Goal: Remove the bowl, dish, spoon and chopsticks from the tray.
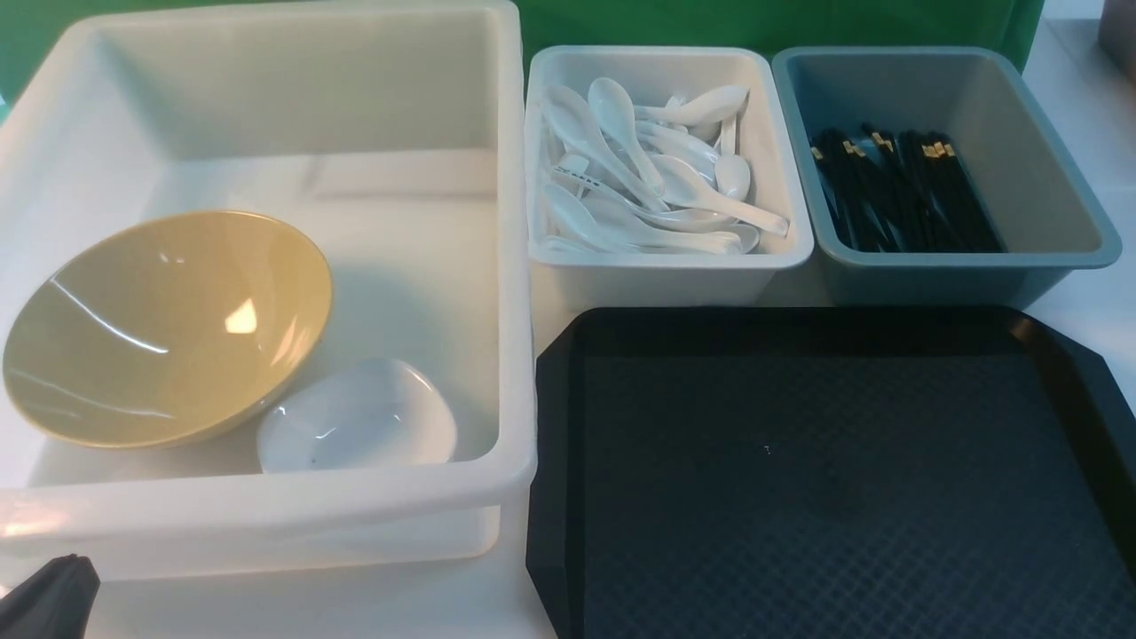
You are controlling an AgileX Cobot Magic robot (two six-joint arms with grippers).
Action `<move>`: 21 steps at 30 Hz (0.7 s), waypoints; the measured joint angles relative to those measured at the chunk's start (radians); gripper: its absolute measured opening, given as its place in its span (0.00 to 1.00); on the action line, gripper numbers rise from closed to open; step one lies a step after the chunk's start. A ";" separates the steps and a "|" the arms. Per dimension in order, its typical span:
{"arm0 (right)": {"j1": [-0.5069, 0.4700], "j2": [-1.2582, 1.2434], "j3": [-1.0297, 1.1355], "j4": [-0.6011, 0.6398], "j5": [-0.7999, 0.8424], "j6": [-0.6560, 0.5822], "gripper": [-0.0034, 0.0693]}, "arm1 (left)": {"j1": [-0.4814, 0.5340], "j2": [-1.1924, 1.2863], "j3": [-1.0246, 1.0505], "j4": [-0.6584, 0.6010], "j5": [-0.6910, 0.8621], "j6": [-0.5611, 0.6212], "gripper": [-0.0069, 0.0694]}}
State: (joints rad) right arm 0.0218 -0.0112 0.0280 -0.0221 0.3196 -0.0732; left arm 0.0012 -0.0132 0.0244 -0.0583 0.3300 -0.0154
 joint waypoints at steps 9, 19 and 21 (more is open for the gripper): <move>0.000 0.000 0.000 0.000 0.000 0.000 0.17 | 0.000 0.000 0.000 -0.003 -0.004 0.000 0.08; 0.000 0.000 0.000 0.000 0.000 0.000 0.17 | 0.000 0.000 0.000 -0.004 -0.004 -0.002 0.08; 0.000 0.000 0.000 0.000 0.000 0.000 0.17 | 0.000 0.000 0.000 -0.004 -0.004 -0.002 0.08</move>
State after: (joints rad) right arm 0.0218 -0.0112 0.0280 -0.0221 0.3196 -0.0732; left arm 0.0012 -0.0132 0.0244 -0.0625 0.3265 -0.0171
